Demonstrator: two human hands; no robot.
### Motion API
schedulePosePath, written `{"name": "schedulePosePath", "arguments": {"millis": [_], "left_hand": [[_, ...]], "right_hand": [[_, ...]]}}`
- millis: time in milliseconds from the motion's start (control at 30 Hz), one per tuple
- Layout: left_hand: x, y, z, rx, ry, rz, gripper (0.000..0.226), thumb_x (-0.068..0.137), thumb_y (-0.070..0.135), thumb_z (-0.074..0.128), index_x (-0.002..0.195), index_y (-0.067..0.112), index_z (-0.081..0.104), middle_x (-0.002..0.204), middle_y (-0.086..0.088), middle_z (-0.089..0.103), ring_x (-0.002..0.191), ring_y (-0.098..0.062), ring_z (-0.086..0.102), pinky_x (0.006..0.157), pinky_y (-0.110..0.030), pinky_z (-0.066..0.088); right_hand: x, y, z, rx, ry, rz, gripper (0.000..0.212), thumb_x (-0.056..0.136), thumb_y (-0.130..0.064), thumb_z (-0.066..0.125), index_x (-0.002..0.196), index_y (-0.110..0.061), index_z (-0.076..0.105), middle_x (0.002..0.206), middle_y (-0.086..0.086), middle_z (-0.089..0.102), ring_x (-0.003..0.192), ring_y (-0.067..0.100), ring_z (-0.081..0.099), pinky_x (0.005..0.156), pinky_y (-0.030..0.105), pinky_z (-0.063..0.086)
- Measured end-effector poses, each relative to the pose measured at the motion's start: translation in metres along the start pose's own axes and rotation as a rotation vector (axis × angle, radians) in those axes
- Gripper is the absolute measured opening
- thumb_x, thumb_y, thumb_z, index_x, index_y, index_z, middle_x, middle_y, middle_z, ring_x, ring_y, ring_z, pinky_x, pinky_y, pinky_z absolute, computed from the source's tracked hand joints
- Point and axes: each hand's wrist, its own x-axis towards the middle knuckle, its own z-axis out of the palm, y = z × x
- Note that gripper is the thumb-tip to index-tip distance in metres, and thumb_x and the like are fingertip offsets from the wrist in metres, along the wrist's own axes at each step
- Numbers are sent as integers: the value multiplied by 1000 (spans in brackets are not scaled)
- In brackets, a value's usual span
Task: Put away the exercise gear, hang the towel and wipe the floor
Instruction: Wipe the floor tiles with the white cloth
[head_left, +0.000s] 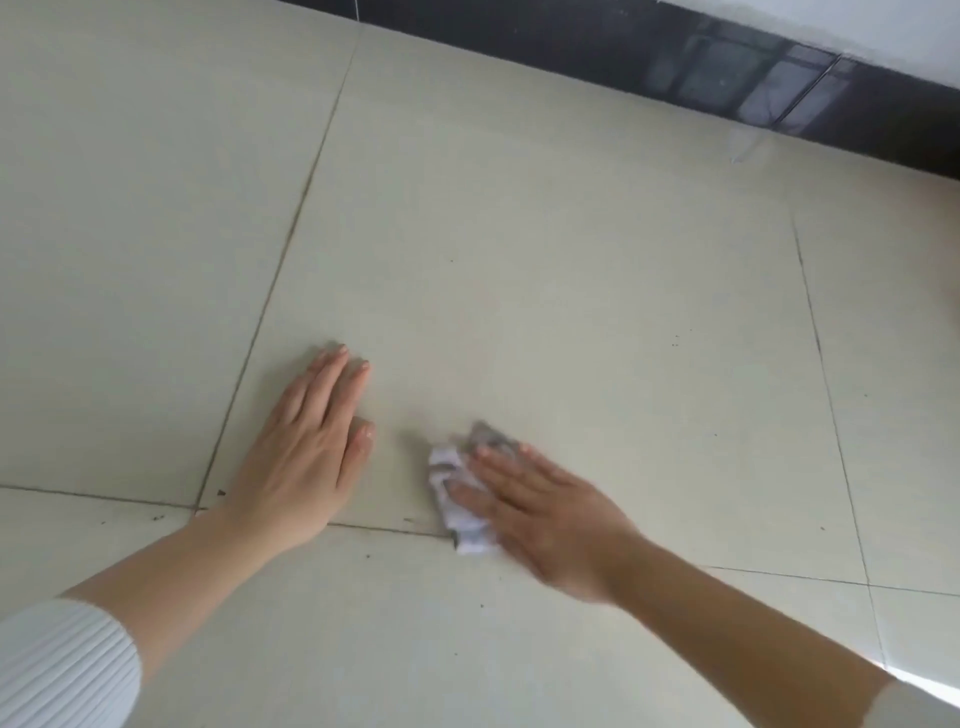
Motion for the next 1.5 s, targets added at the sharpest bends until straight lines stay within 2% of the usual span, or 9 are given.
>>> {"name": "schedulePosePath", "arguments": {"millis": [133,267,533,700,833,1033,1133,1300,1500], "left_hand": [[-5,-5,-4,20,-65,24,63,99,39,16,149,2,25,156,-19,21,145,-29,18,118,-37,9],[-5,-7,0,-4,-122,-13,67,97,44,10,151,5,18,159,-17,12,147,-29,10,120,-40,11],[-17,13,-10,2,-223,-192,60,98,41,9,153,21,-7,160,-2,-18,145,-18,-22,115,-44,-15],[-43,16,-11,4,-261,-170,63,97,44,13,153,20,-4,160,-4,-16,146,-20,-19,117,-48,-11],[-67,14,-11,-50,-270,-145,77,85,57,3,153,22,1,160,-8,-11,147,-23,-14,116,-50,-4],[-105,5,-22,-71,-279,-169,64,99,50,21,153,26,-4,159,-8,-18,147,-23,-16,119,-45,-2],[-124,-12,-27,-51,-305,-212,66,98,51,18,152,24,-8,159,-10,-20,146,-23,-18,119,-42,-3],[-163,-32,-38,-16,-354,-291,68,99,49,18,150,22,-17,157,-11,-25,145,-23,-21,118,-36,-5],[-197,-35,-44,-57,-341,-353,63,99,48,22,153,25,-1,160,-10,-11,148,-25,-8,119,-38,7]], "right_hand": [[35,80,-14,96,45,706,52,104,-28,17,155,-19,6,161,2,11,148,22,8,120,42,10],[59,63,-19,321,162,916,50,104,-29,22,153,-25,18,161,0,14,148,19,5,119,32,0],[-17,-78,-4,309,177,503,46,102,-26,32,146,-17,39,156,2,29,146,21,21,117,43,22],[-86,-158,17,196,86,61,39,99,-31,41,137,-28,51,152,-3,38,143,18,29,117,39,24],[-95,-125,13,9,-46,-247,44,98,-29,38,142,-26,46,153,-1,36,144,19,27,119,37,17],[-35,-30,-11,204,107,744,52,102,-28,20,153,-22,18,159,-2,22,148,20,13,120,35,8],[0,-51,-17,377,231,951,48,103,-21,29,150,-22,27,156,-3,25,145,19,12,119,34,5],[10,-150,-7,371,170,429,44,101,-25,34,144,-21,42,153,0,36,145,22,23,118,42,18],[7,-225,8,175,-9,-278,47,98,-34,37,144,-24,41,155,1,32,147,20,19,119,37,5]]}}
